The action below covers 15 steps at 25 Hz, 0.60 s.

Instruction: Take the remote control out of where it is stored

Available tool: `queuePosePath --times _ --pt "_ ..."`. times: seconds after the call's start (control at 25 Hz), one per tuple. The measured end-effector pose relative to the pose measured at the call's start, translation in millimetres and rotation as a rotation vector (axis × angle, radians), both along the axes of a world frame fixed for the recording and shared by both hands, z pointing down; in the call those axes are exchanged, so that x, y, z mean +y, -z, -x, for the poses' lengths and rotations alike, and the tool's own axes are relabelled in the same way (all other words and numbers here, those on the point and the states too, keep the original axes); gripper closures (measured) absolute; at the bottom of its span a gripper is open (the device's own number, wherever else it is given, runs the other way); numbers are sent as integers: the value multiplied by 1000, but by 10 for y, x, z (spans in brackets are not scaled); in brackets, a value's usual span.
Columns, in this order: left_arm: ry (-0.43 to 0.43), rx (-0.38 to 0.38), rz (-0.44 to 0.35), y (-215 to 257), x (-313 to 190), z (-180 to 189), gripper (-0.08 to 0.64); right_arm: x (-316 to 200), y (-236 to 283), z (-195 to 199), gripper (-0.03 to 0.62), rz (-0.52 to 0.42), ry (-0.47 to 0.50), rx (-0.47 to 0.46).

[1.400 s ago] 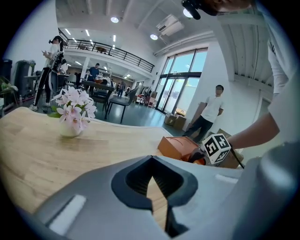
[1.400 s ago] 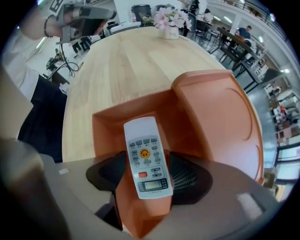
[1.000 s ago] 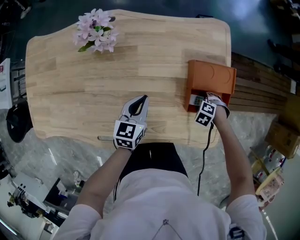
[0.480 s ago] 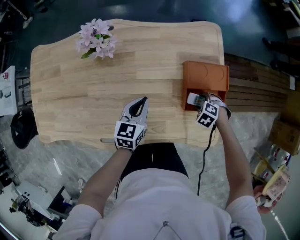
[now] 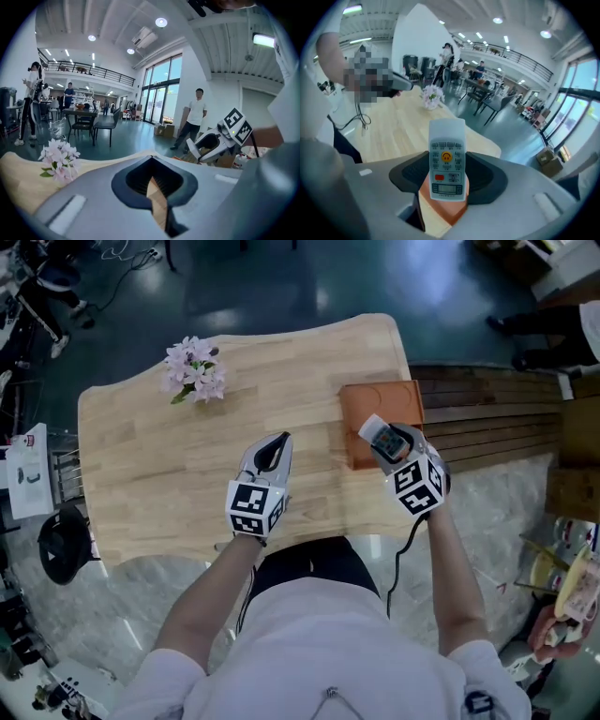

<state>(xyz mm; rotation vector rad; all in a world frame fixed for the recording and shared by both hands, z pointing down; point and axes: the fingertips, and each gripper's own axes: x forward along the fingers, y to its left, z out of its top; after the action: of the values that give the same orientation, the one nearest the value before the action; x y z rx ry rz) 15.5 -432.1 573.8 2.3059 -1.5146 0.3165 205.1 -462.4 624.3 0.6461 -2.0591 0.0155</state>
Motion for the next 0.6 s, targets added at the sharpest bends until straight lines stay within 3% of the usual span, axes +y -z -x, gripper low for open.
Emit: queuePosePath --times 0.32,0.48,0.6 --pt "-16 6 -151 981 -81 6 558 -16 1325 107 324 -141 -284 -486" --pt "-6 48 -212 1415 -57 44 559 67 1913 166 324 -187 -353 -701" --pt "2 56 -268 1723 -40 77 558 84 2222 223 324 -230 -360 -782"
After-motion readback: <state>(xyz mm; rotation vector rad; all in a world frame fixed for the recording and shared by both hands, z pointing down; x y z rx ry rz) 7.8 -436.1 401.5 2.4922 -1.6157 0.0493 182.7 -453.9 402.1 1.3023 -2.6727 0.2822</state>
